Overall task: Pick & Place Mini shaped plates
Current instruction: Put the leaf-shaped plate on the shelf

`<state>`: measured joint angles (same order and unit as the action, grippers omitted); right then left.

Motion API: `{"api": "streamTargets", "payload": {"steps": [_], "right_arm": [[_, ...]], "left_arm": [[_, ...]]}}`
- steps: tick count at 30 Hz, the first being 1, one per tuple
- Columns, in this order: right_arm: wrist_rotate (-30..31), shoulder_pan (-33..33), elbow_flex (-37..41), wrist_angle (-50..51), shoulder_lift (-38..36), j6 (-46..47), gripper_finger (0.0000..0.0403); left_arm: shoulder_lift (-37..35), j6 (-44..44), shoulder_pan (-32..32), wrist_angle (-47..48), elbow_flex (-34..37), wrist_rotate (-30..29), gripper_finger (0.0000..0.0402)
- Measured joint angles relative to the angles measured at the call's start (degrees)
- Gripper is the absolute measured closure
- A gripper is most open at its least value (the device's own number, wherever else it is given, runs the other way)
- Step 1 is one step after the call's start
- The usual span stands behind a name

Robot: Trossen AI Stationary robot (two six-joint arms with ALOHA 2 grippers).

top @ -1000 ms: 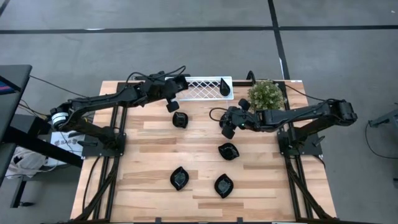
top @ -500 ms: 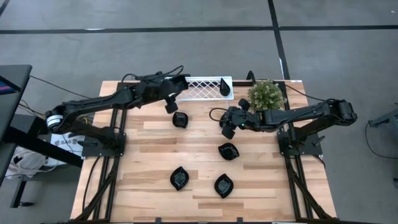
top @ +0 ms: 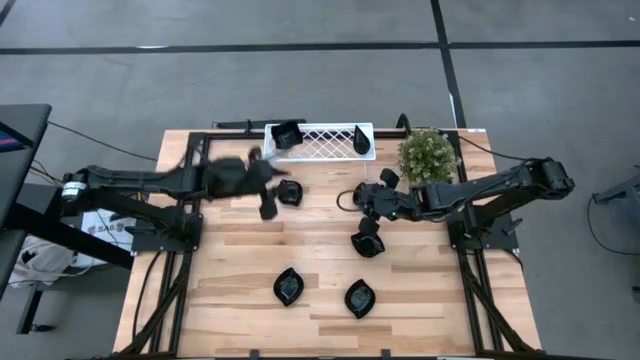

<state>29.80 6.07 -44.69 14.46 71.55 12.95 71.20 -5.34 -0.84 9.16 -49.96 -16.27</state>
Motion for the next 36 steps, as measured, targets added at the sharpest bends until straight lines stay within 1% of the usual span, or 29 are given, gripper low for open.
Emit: {"api": "streamTargets", "payload": {"steps": [2,6,8,11,16,19,24,27,30,33,36], "right_arm": [[0.00,1.95,0.00,0.04,0.00,0.02,0.0291],[0.00,6.46,0.00,0.04,0.00,0.15,0.0291],[0.00,8.88,0.00,0.06,0.00,0.43,0.0291],[-0.03,12.47,0.00,0.23,0.00,2.94,0.0291],[-2.70,17.93,0.00,1.00,0.00,11.22,0.0291],[-2.78,21.14,0.00,1.23,0.00,17.66,0.0291],[-2.48,25.62,0.00,1.96,0.17,28.55,0.0291],[0.98,27.64,-0.04,1.82,1.80,35.18,0.0291],[3.33,28.87,-0.04,0.99,5.48,42.67,0.0291],[2.98,29.26,-0.13,-0.39,10.00,48.34,0.0291],[1.40,30.03,-0.82,0.27,14.65,52.08,0.0291]], "left_arm": [[0.75,3.95,4.41,-0.17,1.53,-2.29,0.0261],[3.37,11.39,14.51,0.05,3.39,-11.14,0.0268],[5.37,14.27,19.38,-0.31,3.42,-14.59,0.0270],[8.74,21.62,25.01,-0.28,3.41,-17.78,0.0270],[14.73,38.62,32.10,-0.57,3.43,-18.18,0.0270],[17.94,44.56,35.84,-0.63,3.43,-18.01,0.0270],[21.30,51.10,40.41,-0.65,3.43,-17.99,0.0270],[22.22,53.36,42.23,-0.69,3.46,-17.99,0.0270],[22.54,55.55,43.30,-0.67,3.46,-17.98,0.0270],[22.33,57.24,43.70,-0.74,3.46,-17.98,0.0270],[22.21,57.31,44.10,-0.94,3.46,-17.99,0.0270]]}}
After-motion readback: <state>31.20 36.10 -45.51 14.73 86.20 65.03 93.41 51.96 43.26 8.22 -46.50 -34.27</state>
